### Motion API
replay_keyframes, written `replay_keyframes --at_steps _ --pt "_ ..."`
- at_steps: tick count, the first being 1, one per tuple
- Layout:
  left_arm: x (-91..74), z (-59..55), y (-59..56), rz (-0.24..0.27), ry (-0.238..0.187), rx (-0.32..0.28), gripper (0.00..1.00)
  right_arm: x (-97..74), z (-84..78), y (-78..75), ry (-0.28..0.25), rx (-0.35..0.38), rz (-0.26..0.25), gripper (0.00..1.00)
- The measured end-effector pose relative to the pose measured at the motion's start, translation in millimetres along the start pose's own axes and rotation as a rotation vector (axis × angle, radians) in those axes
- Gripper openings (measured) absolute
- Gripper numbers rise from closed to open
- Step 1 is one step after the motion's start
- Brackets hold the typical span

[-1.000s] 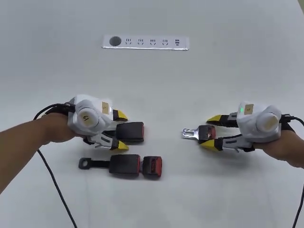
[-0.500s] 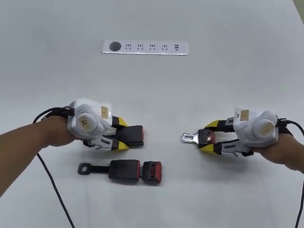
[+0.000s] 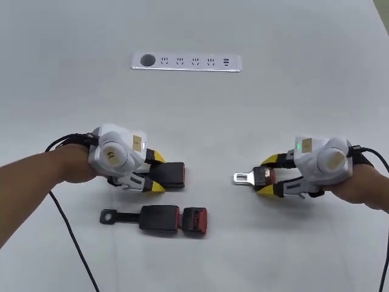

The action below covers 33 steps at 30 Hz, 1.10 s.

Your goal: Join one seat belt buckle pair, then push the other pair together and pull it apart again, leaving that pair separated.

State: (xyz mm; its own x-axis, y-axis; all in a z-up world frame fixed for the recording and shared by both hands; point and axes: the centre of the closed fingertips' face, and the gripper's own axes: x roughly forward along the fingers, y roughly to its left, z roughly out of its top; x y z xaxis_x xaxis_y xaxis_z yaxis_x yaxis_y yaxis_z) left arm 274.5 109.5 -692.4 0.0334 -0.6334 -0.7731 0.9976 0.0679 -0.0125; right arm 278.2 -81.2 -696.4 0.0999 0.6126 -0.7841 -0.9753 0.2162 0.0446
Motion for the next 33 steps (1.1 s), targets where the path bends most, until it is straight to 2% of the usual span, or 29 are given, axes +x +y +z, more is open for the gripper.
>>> replay_keyframes --at_steps 8,18,20,22,33 --pt "0.2 -0.5 -0.2 -0.003 0.002 -0.002 0.34 5.3 6.1 -0.7 0.005 -0.003 -0.002 0.35" --pt "0.6 -2.7 1.1 -0.002 0.009 -0.004 0.34 17.1 23.4 3.7 -0.006 -0.010 0.003 0.35" --pt "0.4 -2.0 0.6 -0.002 0.010 -0.004 0.34 22.8 30.3 9.6 -0.014 -0.018 0.008 0.35" --pt "0.2 -1.8 0.3 -0.002 0.010 -0.005 0.34 27.2 32.0 6.9 -0.022 -0.017 0.009 0.35" --pt "-0.5 -2.4 0.0 0.002 0.005 -0.004 0.34 49.9 48.7 15.4 -0.053 -0.024 0.012 0.35"
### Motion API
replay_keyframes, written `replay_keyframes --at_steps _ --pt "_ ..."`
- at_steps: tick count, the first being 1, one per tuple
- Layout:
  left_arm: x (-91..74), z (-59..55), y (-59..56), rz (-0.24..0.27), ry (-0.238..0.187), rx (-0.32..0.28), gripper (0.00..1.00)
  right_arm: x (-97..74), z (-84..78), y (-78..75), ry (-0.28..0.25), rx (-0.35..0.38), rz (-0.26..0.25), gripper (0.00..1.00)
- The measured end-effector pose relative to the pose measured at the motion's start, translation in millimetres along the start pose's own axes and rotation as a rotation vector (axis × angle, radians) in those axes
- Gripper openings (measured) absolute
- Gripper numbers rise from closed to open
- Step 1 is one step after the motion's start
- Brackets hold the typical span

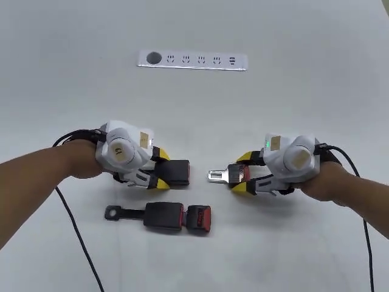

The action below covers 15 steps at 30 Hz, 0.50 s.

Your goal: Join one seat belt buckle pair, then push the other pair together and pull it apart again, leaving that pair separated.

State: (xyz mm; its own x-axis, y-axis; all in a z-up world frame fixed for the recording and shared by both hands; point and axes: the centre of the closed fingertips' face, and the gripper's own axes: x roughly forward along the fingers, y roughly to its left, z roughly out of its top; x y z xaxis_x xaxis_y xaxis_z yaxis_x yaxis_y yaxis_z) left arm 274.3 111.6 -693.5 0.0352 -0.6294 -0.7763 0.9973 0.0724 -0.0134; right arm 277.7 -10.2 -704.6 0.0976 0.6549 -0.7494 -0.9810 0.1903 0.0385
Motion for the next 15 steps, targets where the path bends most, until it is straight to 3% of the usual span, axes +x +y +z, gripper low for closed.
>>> replay_keyframes --at_steps 15 --pt "-1.0 0.4 -1.3 -0.001 0.003 0.002 0.34 21.9 27.8 4.5 -0.031 -0.007 0.014 0.35"
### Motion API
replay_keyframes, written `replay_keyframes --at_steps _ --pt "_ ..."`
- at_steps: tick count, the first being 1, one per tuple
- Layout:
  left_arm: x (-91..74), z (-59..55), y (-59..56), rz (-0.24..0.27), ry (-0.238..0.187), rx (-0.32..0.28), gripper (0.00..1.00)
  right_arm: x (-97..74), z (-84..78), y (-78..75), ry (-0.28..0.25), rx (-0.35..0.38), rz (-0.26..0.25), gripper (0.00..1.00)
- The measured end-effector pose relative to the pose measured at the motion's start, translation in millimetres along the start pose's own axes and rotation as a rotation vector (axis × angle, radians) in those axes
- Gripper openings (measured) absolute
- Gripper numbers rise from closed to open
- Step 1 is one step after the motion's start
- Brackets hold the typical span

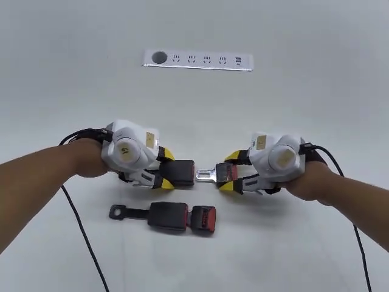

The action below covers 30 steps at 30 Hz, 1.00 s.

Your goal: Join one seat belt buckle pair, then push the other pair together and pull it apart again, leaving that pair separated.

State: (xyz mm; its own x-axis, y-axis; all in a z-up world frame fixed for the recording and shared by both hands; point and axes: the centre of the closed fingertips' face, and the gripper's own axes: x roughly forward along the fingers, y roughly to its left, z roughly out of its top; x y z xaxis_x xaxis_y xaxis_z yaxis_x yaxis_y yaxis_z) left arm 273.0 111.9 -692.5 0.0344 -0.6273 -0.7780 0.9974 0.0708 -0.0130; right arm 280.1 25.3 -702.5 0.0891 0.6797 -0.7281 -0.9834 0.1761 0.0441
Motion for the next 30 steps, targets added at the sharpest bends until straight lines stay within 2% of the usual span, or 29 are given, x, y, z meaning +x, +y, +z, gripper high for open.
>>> replay_keyframes --at_steps 8,14,30 --pt "0.0 0.0 -0.1 -0.003 0.004 0.005 0.34 0.4 9.7 1.0 -0.016 0.008 0.007 0.35" --pt "1.0 -0.7 0.5 -0.014 0.019 0.012 0.34 9.0 18.5 2.0 -0.019 0.001 0.011 0.35" --pt "2.0 0.4 1.8 -0.011 0.018 -0.003 0.34 9.8 20.0 2.2 -0.030 0.014 0.015 0.34"
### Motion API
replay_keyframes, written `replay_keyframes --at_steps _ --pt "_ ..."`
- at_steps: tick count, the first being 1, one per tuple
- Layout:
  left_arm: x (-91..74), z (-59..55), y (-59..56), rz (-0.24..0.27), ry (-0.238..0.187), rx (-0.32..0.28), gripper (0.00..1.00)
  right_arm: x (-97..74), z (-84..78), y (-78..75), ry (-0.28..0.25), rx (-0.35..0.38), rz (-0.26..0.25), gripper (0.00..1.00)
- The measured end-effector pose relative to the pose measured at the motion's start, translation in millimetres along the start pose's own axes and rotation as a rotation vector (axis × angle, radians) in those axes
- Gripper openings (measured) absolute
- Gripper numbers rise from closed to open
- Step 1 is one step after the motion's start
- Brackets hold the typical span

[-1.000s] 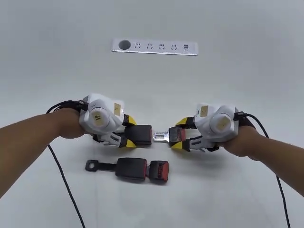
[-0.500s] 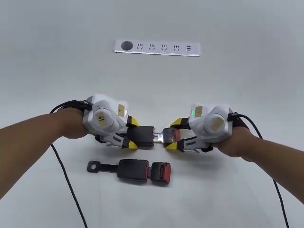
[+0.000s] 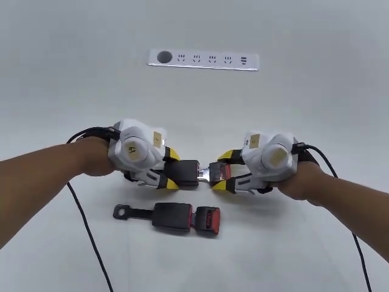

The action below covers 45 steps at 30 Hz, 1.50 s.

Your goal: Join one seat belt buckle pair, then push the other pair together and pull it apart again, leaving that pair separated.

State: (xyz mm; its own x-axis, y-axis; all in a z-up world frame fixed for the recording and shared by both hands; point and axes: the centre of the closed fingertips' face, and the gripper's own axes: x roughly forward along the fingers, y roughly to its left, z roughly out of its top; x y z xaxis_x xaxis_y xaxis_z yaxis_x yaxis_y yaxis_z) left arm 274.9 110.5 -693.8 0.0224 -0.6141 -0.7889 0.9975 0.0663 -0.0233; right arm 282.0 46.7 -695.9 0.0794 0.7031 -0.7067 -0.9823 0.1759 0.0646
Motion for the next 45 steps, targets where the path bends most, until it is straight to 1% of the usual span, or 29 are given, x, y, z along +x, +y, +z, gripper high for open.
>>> replay_keyframes --at_steps 3,5,7,12,16,18,22,27,32,45 --pt "0.2 0.0 0.1 -0.003 0.003 0.003 0.34 1.8 1.2 -0.5 -0.003 0.004 -0.001 0.34" --pt "0.3 0.1 0.2 -0.002 0.008 0.003 0.34 4.5 4.3 1.9 -0.012 0.008 0.000 0.34" --pt "0.2 0.4 -0.3 -0.003 0.011 0.004 0.33 11.1 9.5 4.2 -0.018 0.006 -0.004 0.34" --pt "-0.1 1.9 -0.7 -0.003 0.010 0.000 0.33 10.6 11.4 3.4 -0.022 0.015 -0.009 0.34" --pt "0.4 2.1 -0.3 -0.007 0.027 0.005 0.33 10.7 13.3 4.7 -0.026 0.024 -0.016 0.33" --pt "0.4 2.3 -0.4 -0.006 0.034 0.006 0.33 11.2 15.0 6.1 -0.013 0.015 -0.018 0.33" --pt "0.5 2.3 -0.3 -0.005 0.039 0.005 0.34 11.2 14.6 3.6 -0.005 0.018 -0.024 0.33" --pt "1.6 0.7 0.9 -0.004 0.053 0.006 0.34 11.1 15.8 5.6 0.006 0.015 -0.027 0.33" --pt "1.8 0.7 0.3 -0.004 0.058 0.007 0.34 11.4 15.3 6.0 0.010 0.012 -0.027 0.33" --pt "2.3 -1.3 -1.4 -0.003 0.052 0.006 0.34 13.1 13.8 6.5 0.007 0.011 -0.025 0.34"
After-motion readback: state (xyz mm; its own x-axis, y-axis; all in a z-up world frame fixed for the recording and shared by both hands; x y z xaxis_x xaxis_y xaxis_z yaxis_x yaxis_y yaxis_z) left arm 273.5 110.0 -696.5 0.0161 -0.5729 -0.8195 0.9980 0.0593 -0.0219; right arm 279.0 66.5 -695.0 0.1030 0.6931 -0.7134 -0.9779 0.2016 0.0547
